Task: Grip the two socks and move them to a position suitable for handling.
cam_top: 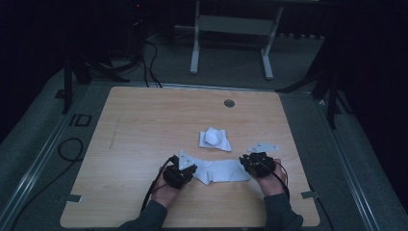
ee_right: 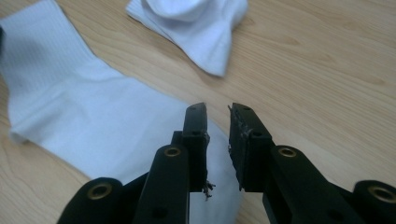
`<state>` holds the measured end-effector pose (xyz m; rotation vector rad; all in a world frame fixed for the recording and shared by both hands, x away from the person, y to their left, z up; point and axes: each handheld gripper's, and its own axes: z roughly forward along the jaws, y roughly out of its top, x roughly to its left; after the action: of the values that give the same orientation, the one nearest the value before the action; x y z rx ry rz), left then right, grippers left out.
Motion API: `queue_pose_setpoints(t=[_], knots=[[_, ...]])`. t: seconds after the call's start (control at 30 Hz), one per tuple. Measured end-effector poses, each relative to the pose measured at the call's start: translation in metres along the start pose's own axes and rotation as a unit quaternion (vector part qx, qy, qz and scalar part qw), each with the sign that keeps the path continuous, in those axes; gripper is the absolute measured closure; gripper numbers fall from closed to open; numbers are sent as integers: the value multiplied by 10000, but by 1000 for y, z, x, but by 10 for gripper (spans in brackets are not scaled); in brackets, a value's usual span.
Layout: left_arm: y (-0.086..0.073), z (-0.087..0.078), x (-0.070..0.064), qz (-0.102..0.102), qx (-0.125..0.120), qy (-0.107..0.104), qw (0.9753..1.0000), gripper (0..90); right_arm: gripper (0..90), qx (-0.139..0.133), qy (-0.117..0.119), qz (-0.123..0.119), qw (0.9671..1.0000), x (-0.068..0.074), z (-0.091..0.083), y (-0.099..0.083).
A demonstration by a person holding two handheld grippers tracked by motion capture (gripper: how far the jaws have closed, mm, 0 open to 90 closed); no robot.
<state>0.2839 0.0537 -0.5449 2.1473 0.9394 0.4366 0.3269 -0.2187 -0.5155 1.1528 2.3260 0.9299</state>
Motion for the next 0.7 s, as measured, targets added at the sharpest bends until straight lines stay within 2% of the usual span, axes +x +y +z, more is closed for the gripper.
queue_pose_setpoints(t=[0.1, 0.13, 0.2, 0.3, 0.4, 0.5, 0.53, 0.63, 0.7], knots=[[-1, 6, -6, 102, 47, -48, 9999, 852, 770, -34, 28, -20, 10000, 1, 4, 4], [-2, 11, -8, 186, 144, -54, 9997, 852, 773, -69, 62, -13, 10000, 1, 10, 8], [-4, 14, -9, 194, 225, -48, 9995, 857, 778, -80, 126, 1, 9999, 1, 18, 14], [-5, 15, -7, 104, 250, -94, 9996, 870, 774, -64, 178, -59, 9998, 4, 30, 24], [-6, 14, -8, 132, 274, -96, 9995, 876, 753, -100, 259, -19, 9996, 6, 42, 37], [-7, 13, -8, 134, 296, -118, 9994, 877, 746, -98, 264, 62, 9996, 5, 50, 46], [-8, 12, -8, 139, 307, -127, 9994, 877, 722, -66, 268, 143, 9995, 3, 58, 55], [-9, 9, -7, 144, 337, -146, 9992, 874, 683, 13, 269, 269, 9993, 1, 71, 68], [-9, 8, -7, 130, 337, -171, 9992, 841, 647, 88, 310, 368, 9988, -1, 78, 74]])
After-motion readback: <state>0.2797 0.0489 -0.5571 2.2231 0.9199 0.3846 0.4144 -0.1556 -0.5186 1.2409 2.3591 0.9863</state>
